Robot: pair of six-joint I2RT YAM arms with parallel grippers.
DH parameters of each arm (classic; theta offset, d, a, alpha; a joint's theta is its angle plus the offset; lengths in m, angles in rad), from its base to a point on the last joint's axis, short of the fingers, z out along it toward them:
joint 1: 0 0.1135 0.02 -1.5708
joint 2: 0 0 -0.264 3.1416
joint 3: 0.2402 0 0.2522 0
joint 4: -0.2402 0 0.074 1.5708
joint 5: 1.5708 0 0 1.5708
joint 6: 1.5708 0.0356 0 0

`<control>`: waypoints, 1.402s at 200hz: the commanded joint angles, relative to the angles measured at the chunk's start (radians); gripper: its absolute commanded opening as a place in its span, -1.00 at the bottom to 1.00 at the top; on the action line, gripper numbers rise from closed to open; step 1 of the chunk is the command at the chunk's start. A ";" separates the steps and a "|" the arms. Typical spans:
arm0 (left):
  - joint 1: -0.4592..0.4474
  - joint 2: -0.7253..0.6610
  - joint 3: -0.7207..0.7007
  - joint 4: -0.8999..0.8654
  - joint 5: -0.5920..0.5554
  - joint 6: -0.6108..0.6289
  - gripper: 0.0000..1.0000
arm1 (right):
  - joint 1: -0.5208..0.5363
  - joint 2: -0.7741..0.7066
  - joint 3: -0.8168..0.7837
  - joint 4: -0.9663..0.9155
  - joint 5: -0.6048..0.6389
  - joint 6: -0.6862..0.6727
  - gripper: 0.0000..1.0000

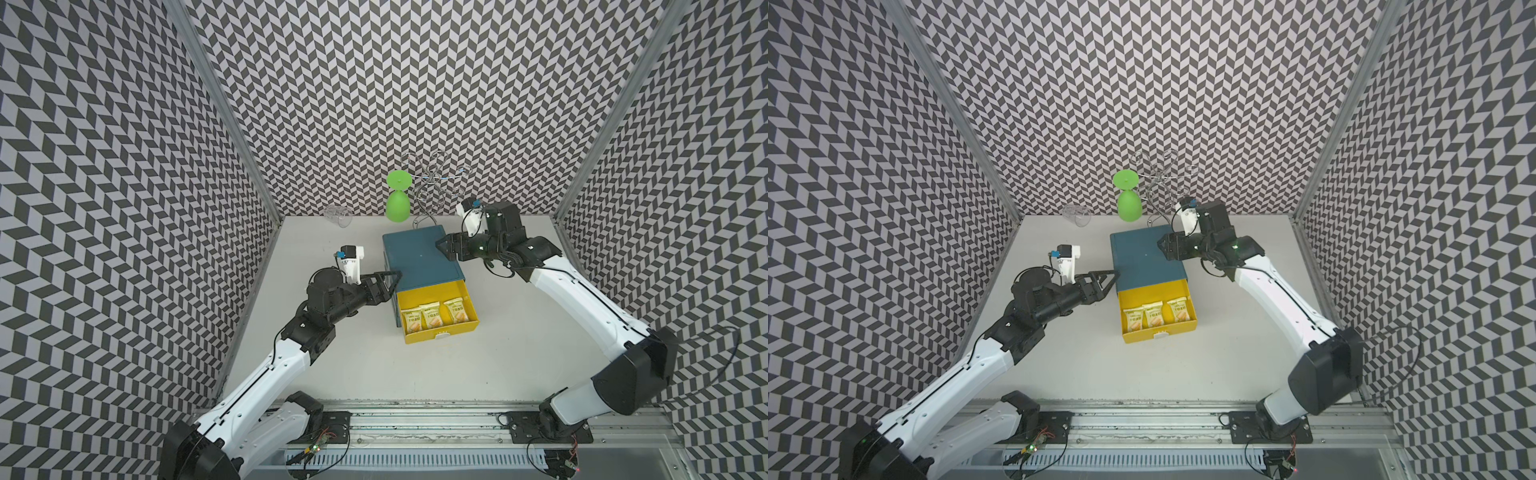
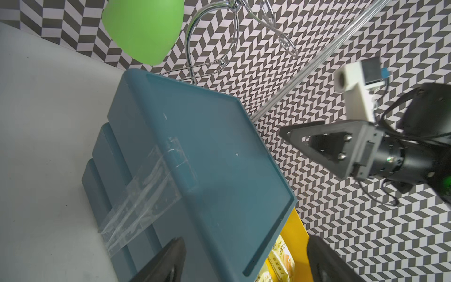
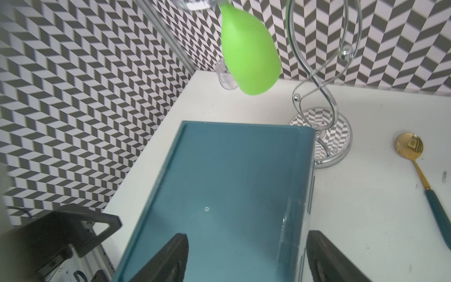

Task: Take the cookies out of the drawer
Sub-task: Adjust the storage box at the center of the board, then pick up the cookie from the drawer.

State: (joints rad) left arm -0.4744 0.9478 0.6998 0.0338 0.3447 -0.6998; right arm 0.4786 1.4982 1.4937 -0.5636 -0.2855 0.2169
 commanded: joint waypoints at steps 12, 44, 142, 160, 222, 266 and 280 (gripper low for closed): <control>0.001 -0.063 0.000 -0.111 -0.012 0.057 0.65 | 0.122 -0.095 0.034 -0.161 -0.005 0.036 0.60; 0.000 -0.081 -0.003 -0.149 -0.003 0.087 0.65 | 0.271 -0.098 0.078 -0.325 0.085 0.078 0.59; -0.001 -0.131 -0.038 -0.164 0.037 0.109 0.61 | 0.386 0.010 0.112 -0.634 0.242 0.123 0.48; -0.002 -0.141 -0.053 -0.155 0.044 0.105 0.60 | 0.400 0.055 0.121 -0.665 0.249 0.129 0.45; -0.002 -0.155 -0.086 -0.130 0.049 0.091 0.58 | 0.420 0.088 0.071 -0.615 0.286 0.159 0.45; -0.001 -0.153 -0.096 -0.123 0.046 0.094 0.58 | 0.422 0.103 0.029 -0.575 0.279 0.167 0.46; -0.001 -0.155 -0.098 -0.123 0.044 0.094 0.58 | 0.423 0.103 0.020 -0.556 0.273 0.168 0.47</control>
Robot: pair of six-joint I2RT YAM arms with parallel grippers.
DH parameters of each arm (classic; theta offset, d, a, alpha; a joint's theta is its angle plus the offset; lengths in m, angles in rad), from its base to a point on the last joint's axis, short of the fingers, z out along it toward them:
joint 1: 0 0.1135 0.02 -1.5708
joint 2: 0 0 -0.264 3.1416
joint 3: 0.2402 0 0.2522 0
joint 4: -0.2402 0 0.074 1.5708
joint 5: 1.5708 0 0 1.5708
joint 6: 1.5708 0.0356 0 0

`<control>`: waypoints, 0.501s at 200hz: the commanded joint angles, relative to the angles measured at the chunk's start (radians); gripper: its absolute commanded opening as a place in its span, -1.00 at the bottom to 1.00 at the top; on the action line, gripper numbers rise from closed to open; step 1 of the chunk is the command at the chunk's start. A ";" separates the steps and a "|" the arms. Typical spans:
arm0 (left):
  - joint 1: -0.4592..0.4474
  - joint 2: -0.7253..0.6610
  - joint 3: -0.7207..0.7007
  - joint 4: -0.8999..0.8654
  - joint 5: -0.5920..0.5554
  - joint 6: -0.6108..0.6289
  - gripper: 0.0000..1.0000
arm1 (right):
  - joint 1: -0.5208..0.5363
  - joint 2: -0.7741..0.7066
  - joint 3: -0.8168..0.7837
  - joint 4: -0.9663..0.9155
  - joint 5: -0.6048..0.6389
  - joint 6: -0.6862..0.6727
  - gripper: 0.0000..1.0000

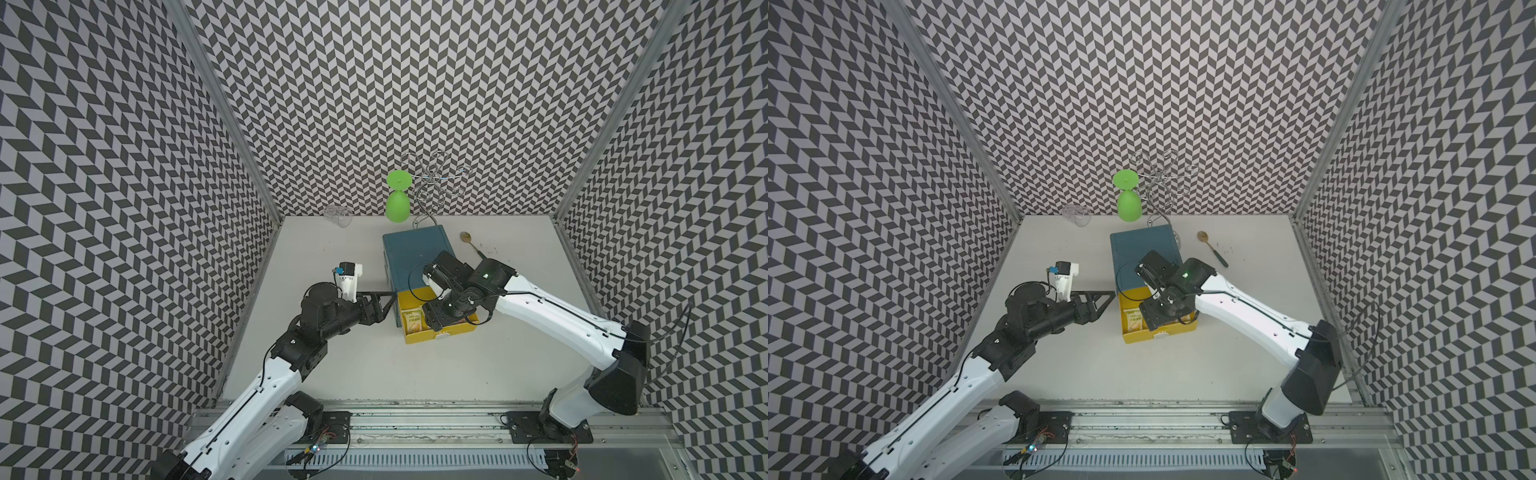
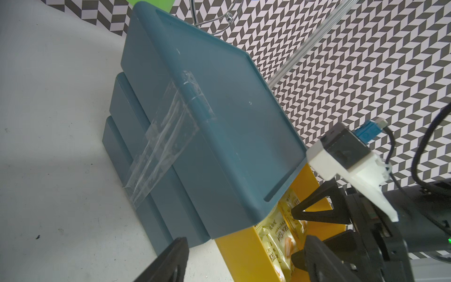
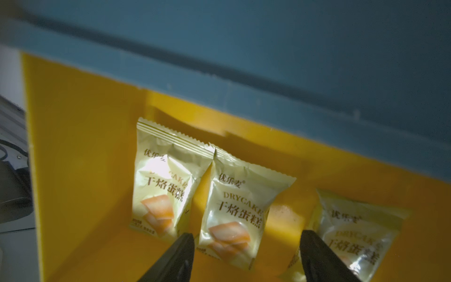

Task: Take the cookies out of the drawer
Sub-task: Pick up the cookie from the drawer.

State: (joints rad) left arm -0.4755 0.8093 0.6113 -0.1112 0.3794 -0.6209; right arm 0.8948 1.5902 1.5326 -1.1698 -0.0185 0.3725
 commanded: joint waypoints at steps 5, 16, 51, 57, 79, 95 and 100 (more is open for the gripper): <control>-0.001 -0.016 -0.010 0.022 0.009 0.015 0.58 | 0.007 0.012 -0.021 0.052 0.007 0.011 0.47; -0.001 -0.016 -0.008 0.021 0.007 0.015 0.58 | 0.007 0.016 -0.027 0.052 0.019 0.009 0.47; 0.000 -0.012 -0.005 0.018 0.004 0.014 0.58 | 0.007 0.017 -0.067 0.062 0.036 0.003 0.48; 0.000 -0.013 -0.005 0.018 0.004 0.014 0.58 | 0.007 0.019 -0.072 0.065 0.042 0.000 0.48; 0.000 -0.013 -0.005 0.018 0.000 0.013 0.58 | 0.007 0.029 -0.085 0.065 0.049 -0.005 0.47; 0.000 -0.012 -0.007 0.018 -0.002 0.010 0.58 | 0.006 0.034 -0.088 0.083 0.052 -0.005 0.47; 0.000 -0.012 -0.007 0.018 -0.002 0.010 0.58 | 0.007 0.035 -0.088 0.100 0.054 -0.006 0.47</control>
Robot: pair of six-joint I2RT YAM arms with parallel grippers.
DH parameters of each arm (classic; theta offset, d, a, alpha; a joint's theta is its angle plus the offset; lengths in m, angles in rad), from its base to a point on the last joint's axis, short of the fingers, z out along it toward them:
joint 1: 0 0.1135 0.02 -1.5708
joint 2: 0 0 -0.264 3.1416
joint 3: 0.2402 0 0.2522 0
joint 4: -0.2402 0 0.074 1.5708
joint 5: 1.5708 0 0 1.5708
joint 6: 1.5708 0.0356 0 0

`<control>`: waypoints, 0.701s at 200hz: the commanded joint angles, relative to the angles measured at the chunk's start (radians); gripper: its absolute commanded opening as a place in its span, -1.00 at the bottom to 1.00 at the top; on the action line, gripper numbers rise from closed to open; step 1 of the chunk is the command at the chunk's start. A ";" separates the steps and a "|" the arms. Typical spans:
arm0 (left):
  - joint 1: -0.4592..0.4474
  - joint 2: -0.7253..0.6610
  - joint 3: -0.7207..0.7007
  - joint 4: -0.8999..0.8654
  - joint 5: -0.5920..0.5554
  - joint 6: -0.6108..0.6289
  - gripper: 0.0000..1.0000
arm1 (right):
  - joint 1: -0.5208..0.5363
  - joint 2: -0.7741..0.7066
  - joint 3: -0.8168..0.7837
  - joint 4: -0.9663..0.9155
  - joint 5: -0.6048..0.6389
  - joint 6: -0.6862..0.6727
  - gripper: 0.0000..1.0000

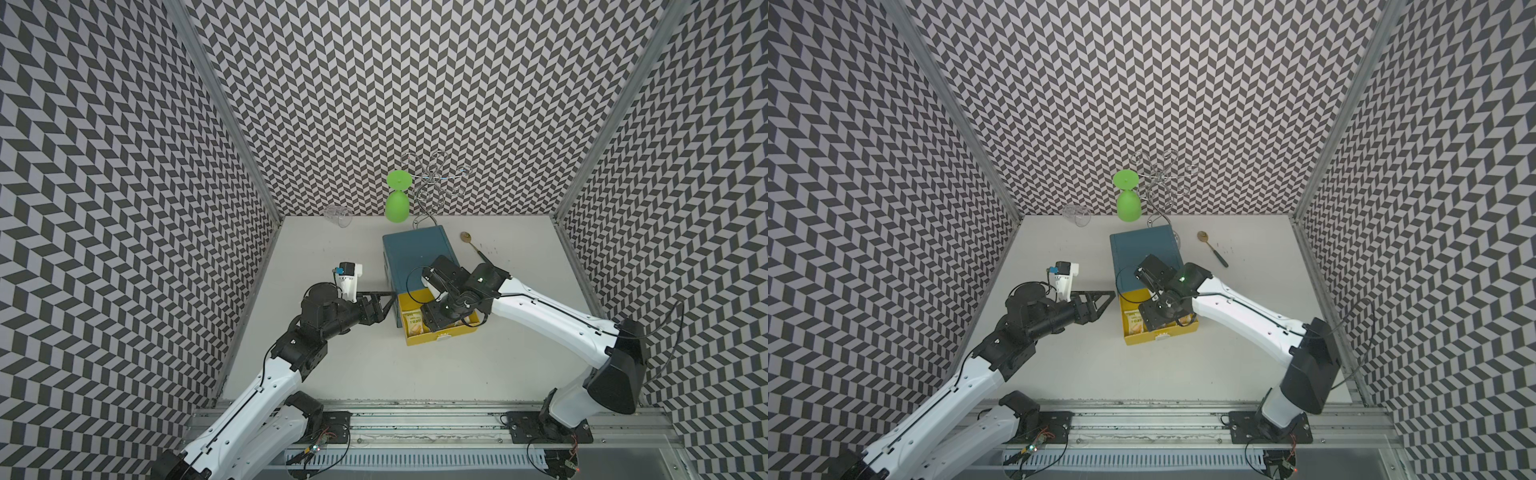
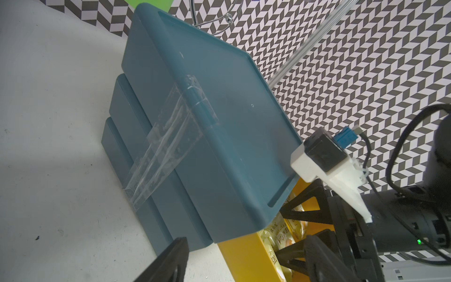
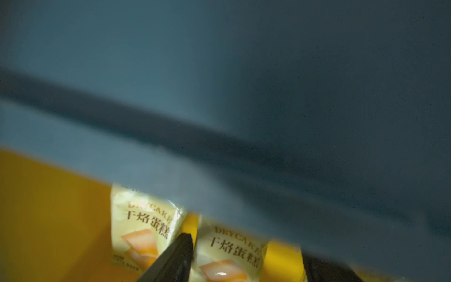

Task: Take the cookies out of the drawer
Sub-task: Pick up the cookie from the drawer.

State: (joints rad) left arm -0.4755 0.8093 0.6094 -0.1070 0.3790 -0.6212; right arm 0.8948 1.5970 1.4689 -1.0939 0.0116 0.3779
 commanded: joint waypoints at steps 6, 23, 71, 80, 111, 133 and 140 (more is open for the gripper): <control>-0.001 -0.012 -0.004 0.013 -0.002 0.010 0.58 | 0.007 0.031 -0.023 0.028 0.026 -0.012 0.46; -0.001 -0.012 -0.005 0.012 -0.004 0.009 0.58 | 0.007 0.035 -0.028 0.031 0.038 -0.018 0.43; 0.000 -0.004 -0.002 0.014 -0.006 0.010 0.59 | 0.007 0.044 -0.042 0.051 0.048 -0.023 0.00; 0.000 -0.002 -0.002 0.013 -0.008 0.011 0.59 | 0.007 0.044 -0.039 0.051 0.053 -0.022 0.00; 0.000 0.000 -0.002 0.010 -0.014 0.014 0.60 | 0.007 0.017 -0.006 0.052 0.070 -0.015 -0.01; 0.000 0.004 -0.003 0.009 -0.015 0.016 0.60 | 0.007 -0.004 0.028 0.048 0.089 -0.009 -0.06; 0.000 0.005 -0.005 0.010 -0.015 0.017 0.60 | 0.007 -0.010 0.043 0.045 0.089 -0.007 -0.07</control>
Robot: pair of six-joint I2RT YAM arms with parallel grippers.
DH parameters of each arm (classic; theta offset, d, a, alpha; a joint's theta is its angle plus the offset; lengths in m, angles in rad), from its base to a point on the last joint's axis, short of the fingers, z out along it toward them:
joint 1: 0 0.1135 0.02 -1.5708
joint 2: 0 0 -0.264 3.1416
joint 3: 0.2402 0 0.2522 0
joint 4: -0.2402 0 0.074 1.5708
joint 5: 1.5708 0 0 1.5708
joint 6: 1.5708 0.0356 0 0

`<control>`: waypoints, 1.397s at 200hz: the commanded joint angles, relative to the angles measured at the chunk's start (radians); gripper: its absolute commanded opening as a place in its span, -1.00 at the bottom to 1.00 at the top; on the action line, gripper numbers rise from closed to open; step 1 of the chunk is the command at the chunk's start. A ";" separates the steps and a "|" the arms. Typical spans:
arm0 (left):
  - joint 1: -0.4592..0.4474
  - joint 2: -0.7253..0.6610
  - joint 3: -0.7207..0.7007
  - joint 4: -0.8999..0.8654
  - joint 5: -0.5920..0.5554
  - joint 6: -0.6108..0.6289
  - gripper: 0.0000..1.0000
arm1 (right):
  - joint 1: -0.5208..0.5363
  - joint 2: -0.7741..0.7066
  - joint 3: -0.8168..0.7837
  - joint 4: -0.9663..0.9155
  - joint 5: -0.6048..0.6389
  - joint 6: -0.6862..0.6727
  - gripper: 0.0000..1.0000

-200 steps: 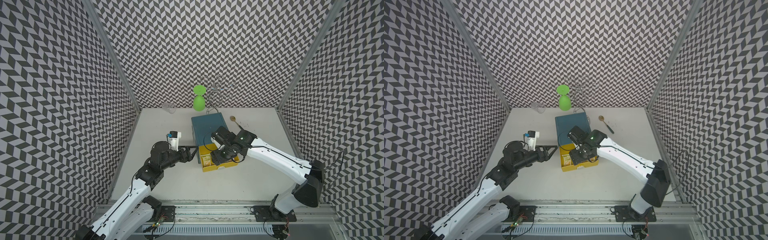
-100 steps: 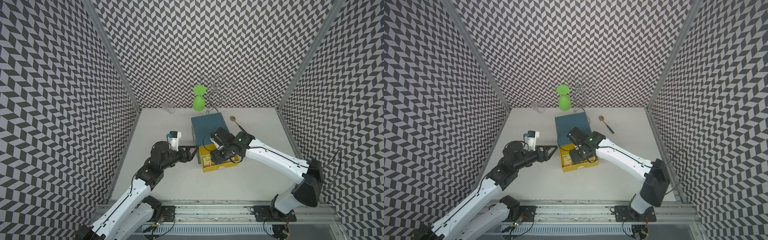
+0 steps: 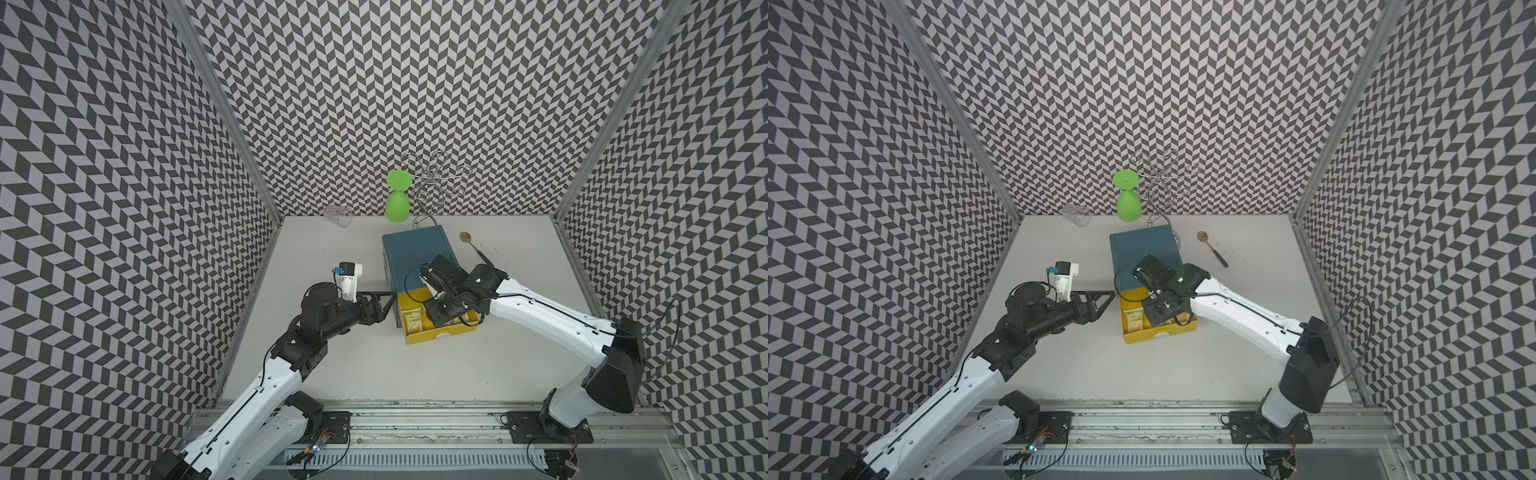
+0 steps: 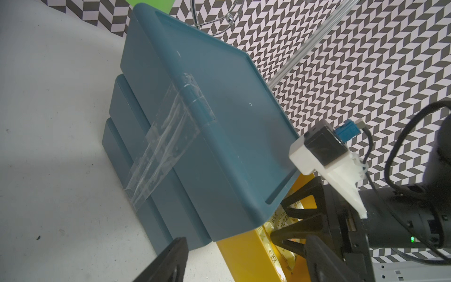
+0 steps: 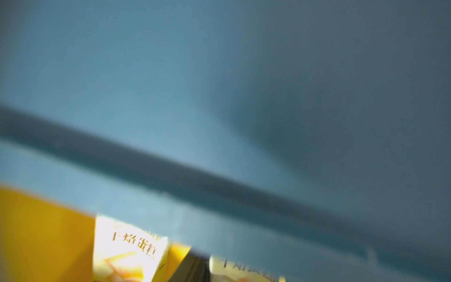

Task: Take the cookies out of the drawer
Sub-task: Pick up the cookie from the drawer, then place the cookie at the center of the board.

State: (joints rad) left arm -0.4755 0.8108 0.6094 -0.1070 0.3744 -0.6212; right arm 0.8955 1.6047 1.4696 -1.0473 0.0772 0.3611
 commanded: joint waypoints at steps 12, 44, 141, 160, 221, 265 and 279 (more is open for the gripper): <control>0.000 0.005 -0.004 0.010 -0.011 0.017 0.60 | 0.006 -0.031 0.064 -0.006 0.022 0.011 -0.09; 0.000 0.008 -0.005 0.008 -0.012 0.018 0.60 | 0.006 -0.062 0.112 -0.031 0.022 0.009 -0.11; 0.000 0.016 0.000 -0.007 -0.032 0.029 0.60 | 0.006 -0.172 0.133 -0.040 0.023 0.012 -0.13; 0.001 0.019 0.000 -0.005 -0.032 0.028 0.60 | 0.006 -0.213 0.148 -0.040 0.059 0.018 -0.13; 0.000 0.037 0.029 -0.006 -0.029 0.028 0.61 | -0.267 -0.340 0.155 -0.058 0.070 -0.064 -0.13; 0.000 0.021 0.076 -0.041 -0.027 0.030 0.64 | -0.642 -0.362 -0.132 0.184 0.055 -0.151 -0.12; 0.001 0.003 0.076 -0.048 -0.024 0.025 0.64 | -0.777 -0.327 -0.228 0.280 -0.027 -0.181 -0.13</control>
State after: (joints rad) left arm -0.4751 0.8459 0.6518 -0.1329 0.3519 -0.6174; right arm 0.2863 1.2343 1.3739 -0.9607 0.1280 0.2504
